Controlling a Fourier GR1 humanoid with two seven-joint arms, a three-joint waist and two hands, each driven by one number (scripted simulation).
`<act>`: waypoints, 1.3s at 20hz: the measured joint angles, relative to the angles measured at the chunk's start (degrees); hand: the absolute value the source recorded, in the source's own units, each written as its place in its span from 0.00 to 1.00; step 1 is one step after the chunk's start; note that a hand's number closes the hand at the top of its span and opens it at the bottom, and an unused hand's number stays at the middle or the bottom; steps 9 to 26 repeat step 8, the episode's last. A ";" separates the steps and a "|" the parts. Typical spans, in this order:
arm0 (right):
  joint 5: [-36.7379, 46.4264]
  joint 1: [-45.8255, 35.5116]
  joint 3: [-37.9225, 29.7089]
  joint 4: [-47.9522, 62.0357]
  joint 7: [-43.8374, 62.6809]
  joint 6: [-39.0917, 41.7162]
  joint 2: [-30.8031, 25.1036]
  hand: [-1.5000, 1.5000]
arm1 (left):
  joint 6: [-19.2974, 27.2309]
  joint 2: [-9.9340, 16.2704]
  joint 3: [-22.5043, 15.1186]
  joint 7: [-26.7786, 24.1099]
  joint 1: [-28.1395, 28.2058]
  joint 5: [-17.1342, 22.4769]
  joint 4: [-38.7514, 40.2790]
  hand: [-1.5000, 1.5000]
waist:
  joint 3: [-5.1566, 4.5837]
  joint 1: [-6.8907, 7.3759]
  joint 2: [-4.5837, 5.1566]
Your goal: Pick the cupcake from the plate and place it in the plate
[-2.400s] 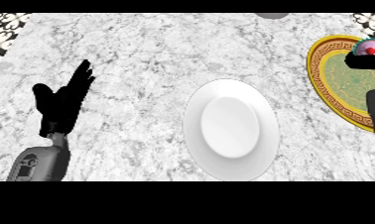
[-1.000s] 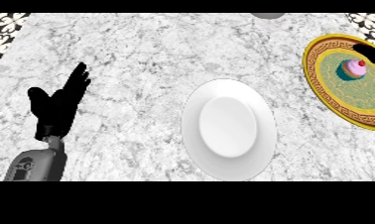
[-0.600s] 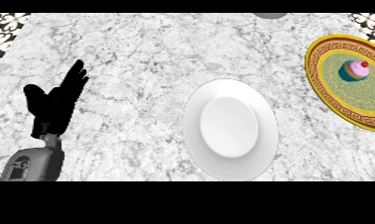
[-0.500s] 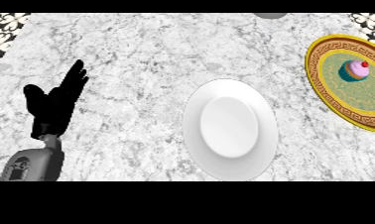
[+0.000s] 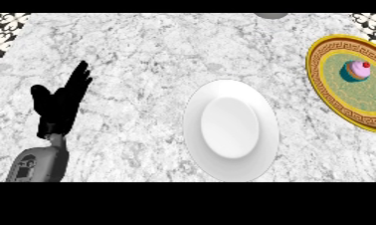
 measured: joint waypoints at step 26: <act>-1.18 3.84 -1.39 4.19 -1.90 1.52 -3.57 0.00 | -0.72 0.07 0.54 0.96 -0.69 0.12 -0.57 0.50 | -0.01 0.05 0.01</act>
